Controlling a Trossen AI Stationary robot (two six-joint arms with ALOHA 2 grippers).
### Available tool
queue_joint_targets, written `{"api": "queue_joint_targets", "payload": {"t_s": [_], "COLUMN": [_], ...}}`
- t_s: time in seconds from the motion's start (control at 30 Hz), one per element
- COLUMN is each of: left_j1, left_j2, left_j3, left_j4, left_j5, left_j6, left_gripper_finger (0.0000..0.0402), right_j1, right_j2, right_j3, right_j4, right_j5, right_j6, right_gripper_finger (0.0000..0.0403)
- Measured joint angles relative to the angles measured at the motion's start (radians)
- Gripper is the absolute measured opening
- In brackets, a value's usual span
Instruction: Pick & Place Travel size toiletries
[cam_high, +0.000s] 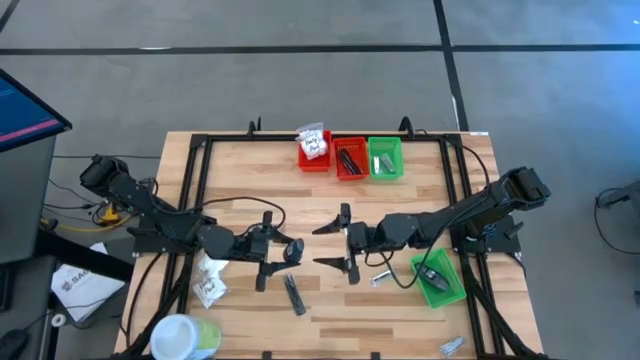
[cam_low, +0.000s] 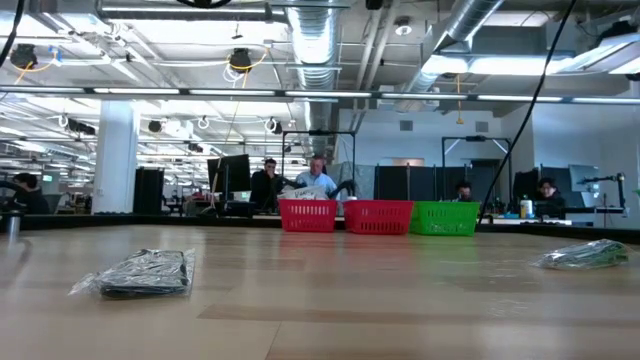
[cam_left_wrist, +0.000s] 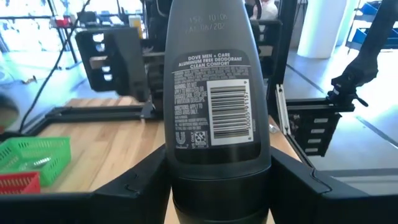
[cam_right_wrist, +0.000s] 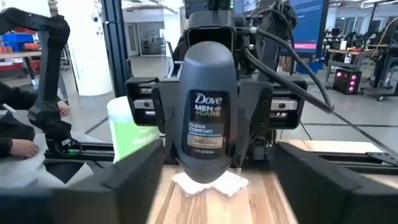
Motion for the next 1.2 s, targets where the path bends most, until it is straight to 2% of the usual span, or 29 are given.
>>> {"api": "queue_joint_targets", "payload": {"t_s": [0.13,0.23,0.53,0.77,0.93,1.2], "left_j1": [0.016,0.039,0.102,0.119,0.125,0.125], "left_j2": [0.004,0.023,0.04,0.086,0.154,0.124], "left_j3": [0.0,0.001,0.001,0.001,0.0,0.001], "left_j4": [0.033,0.088,0.147,0.209,0.279,0.321], "left_j5": [0.005,0.062,0.147,0.194,0.197,0.184], "left_j6": [0.019,0.042,0.061,0.064,0.079,0.116], "left_gripper_finger": [0.0201,0.0201,0.0201,0.0201,0.0201,0.0201], "right_j1": [0.0,0.0,-0.002,-0.01,-0.009,-0.006], "right_j2": [0.0,0.0,0.0,0.0,0.0,0.001], "right_j3": [0.001,0.001,0.001,0.001,0.001,0.001], "right_j4": [0.049,0.047,0.051,0.048,0.047,0.033], "right_j5": [0.0,0.001,0.003,0.003,0.003,0.003], "right_j6": [-0.014,-0.021,-0.017,-0.008,-0.007,-0.005], "right_gripper_finger": [0.0365,0.0394,0.0365,0.0359,0.0359,0.0358]}}
